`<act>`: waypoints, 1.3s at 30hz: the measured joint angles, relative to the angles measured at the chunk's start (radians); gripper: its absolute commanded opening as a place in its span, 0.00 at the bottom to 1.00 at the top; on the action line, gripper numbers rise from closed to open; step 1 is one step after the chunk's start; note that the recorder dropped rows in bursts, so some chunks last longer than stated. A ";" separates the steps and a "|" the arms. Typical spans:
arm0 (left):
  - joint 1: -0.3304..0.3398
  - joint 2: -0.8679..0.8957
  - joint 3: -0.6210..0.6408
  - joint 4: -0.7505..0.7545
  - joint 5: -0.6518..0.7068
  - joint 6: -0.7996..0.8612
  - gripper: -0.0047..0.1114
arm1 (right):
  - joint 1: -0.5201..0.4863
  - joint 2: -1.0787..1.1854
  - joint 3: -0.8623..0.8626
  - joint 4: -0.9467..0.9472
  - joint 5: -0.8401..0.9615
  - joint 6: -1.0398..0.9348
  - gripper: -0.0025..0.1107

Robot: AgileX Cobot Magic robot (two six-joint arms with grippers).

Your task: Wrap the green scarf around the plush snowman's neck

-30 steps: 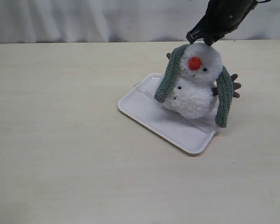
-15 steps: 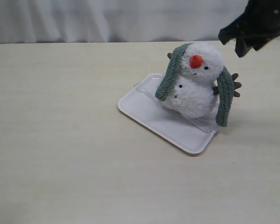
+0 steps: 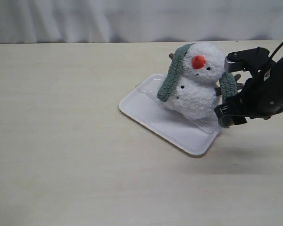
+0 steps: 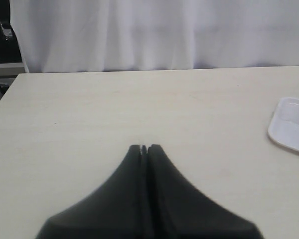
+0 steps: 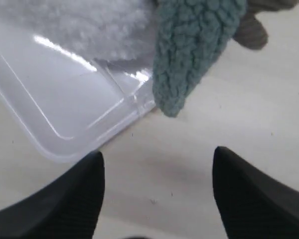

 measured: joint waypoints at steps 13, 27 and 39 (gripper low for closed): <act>0.000 0.000 0.000 0.000 0.000 0.000 0.04 | 0.000 0.178 0.006 -0.031 -0.310 0.000 0.09; 0.000 0.000 0.000 0.000 0.000 0.000 0.04 | 0.000 0.062 0.007 0.048 -0.240 -0.051 0.06; 0.000 0.000 0.000 0.000 0.000 0.000 0.04 | 0.000 0.063 -0.003 0.380 -0.114 -0.277 0.06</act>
